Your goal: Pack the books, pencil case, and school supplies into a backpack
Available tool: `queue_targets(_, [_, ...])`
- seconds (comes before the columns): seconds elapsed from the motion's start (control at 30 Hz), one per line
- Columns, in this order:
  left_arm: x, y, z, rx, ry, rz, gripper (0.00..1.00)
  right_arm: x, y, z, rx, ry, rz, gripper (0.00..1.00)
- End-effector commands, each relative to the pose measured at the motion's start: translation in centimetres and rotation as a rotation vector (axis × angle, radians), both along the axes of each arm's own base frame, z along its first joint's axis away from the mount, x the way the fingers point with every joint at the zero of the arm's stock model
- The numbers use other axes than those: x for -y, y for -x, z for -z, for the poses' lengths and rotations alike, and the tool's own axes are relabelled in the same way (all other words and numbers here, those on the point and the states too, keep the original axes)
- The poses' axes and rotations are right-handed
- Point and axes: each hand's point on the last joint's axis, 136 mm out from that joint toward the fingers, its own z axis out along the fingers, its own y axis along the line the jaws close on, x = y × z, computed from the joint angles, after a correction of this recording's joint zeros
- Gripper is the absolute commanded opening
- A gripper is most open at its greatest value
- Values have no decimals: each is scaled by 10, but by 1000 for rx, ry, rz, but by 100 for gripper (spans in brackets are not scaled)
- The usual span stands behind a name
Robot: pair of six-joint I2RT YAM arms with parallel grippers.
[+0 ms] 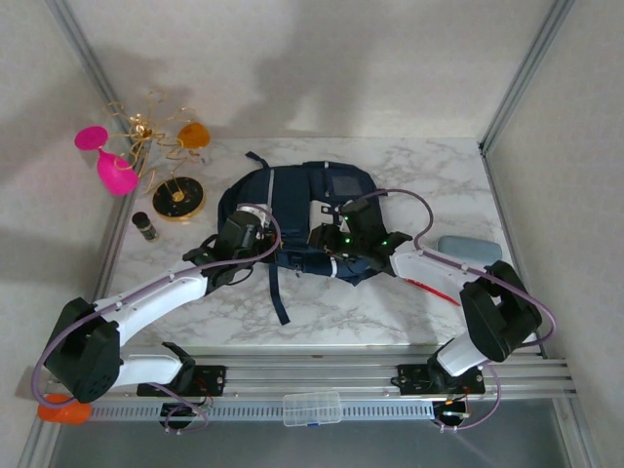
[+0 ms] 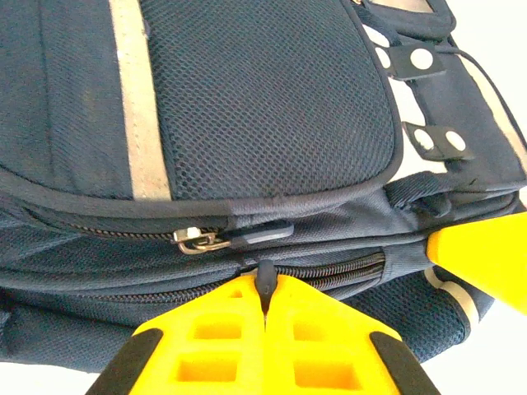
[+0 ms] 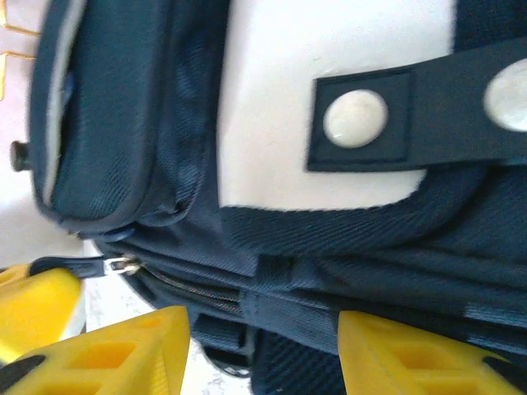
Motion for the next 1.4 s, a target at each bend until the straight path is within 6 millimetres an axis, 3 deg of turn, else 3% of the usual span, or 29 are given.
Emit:
queue_targets(0.0, [-6, 4, 0, 3, -12, -44, 0, 22, -25, 0, 47, -4, 84, 52])
queue_targets(0.1, [10, 16, -3, 14, 30, 2, 0, 44, -50, 7, 78, 42, 99, 52])
queue_targets(0.23, [58, 31, -9, -3, 160, 74, 0, 69, -96, 5, 151, 95, 99, 53])
queue_targets(0.4, [104, 27, -15, -10, 191, 23, 0, 79, -138, -16, 211, 131, 97, 56])
queue_targets(0.47, [105, 21, -16, 7, 163, -39, 0, 78, -135, -23, 179, 128, 96, 57])
queue_targets(0.6, [79, 12, -11, 40, 78, -154, 0, 75, -92, -20, 39, 34, 150, 61])
queue_targets(0.73, [79, 13, -6, 47, 56, -116, 0, 48, -49, -12, -38, -1, 150, 61])
queue_targets(0.83, [82, 13, -5, 41, 51, -99, 0, 30, -32, -3, -102, -49, 173, 58])
queue_targets(1.0, [89, 14, 4, 25, 32, -62, 0, 15, -34, 4, -132, -79, 258, 55])
queue_targets(1.13, [93, 17, 6, 16, 30, -29, 0, 21, -50, 15, -131, -30, 356, 52])
queue_targets(1.2, [90, 18, 12, 9, 6, -30, 0, 21, -59, 16, -116, -23, 373, 43])
queue_targets(1.27, [84, 17, 17, 0, -28, -46, 0, 20, -64, 17, -103, -4, 372, 28])
queue_targets(1.37, [79, 19, 23, -9, -63, -46, 0, 31, -73, 17, -60, 58, 395, 10])
